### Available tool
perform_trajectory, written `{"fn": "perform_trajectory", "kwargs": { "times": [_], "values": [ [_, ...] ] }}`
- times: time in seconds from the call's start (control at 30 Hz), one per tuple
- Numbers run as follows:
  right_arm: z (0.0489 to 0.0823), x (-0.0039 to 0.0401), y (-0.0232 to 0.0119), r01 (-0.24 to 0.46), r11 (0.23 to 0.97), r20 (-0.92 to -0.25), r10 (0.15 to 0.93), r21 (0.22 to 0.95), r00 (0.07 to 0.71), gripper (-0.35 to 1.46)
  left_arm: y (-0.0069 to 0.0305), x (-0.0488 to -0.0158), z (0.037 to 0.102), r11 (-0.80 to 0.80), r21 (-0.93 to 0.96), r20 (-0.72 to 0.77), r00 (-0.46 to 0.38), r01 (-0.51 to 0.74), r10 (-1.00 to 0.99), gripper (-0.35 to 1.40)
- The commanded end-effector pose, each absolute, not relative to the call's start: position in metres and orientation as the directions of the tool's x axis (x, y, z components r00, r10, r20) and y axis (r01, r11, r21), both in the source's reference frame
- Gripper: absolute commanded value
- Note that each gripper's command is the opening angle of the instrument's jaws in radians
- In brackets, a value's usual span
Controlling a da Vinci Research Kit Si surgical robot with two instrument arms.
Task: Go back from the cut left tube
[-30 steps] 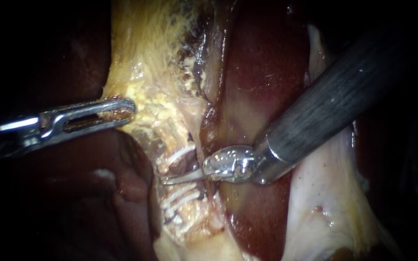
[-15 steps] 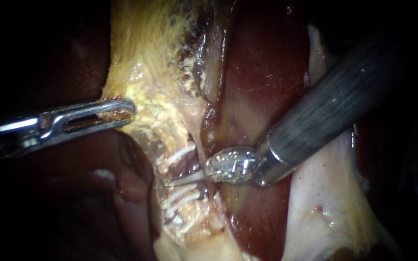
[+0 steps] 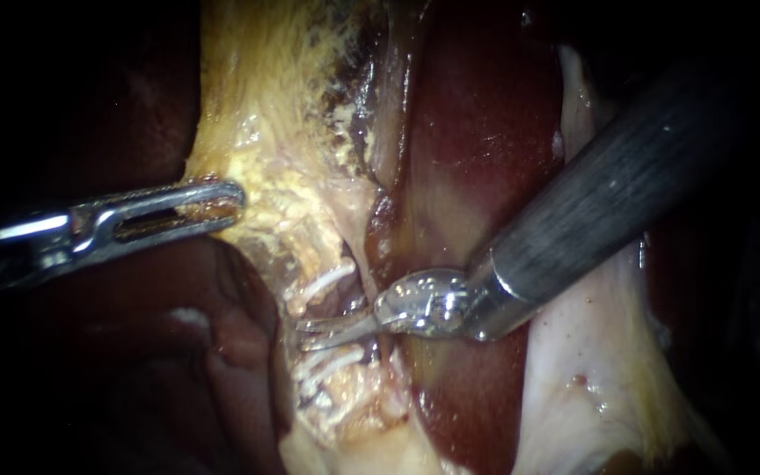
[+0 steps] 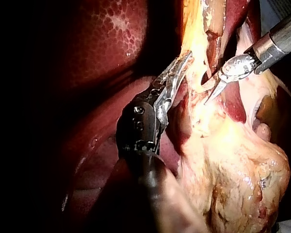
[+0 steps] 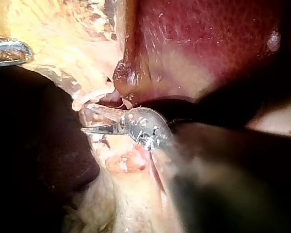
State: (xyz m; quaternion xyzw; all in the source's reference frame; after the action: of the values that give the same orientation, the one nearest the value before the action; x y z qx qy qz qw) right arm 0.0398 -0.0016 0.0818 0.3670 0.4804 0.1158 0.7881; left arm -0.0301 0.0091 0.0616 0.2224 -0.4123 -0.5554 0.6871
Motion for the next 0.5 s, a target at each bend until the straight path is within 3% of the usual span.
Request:
{"fn": "perform_trajectory", "kwargs": {
  "times": [0.03,0.1,0.27,0.5],
  "values": [
    [0.0817,0.0396,-0.0016,0.171,0.704,-0.673,0.535,0.689,0.511,0.61,0.0091,-0.0301,0.0617,0.285,0.764,0.320,0.044,0.580,-0.947,-0.35],
    [0.0814,0.0392,-0.0017,0.161,0.710,-0.674,0.536,0.686,0.509,0.79,0.0091,-0.0301,0.0617,0.285,0.764,0.320,0.044,0.579,-0.946,-0.35],
    [0.0801,0.0376,-0.0019,0.194,0.739,-0.714,0.492,0.645,0.498,0.96,0.0092,-0.0301,0.0619,0.286,0.764,0.320,0.045,0.579,-0.946,-0.35],
    [0.0775,0.0334,0.0000,0.201,0.824,-0.791,0.396,0.530,0.467,1.25,0.0092,-0.0299,0.0623,0.287,0.764,0.321,0.045,0.578,-0.946,-0.35]
  ]
}}
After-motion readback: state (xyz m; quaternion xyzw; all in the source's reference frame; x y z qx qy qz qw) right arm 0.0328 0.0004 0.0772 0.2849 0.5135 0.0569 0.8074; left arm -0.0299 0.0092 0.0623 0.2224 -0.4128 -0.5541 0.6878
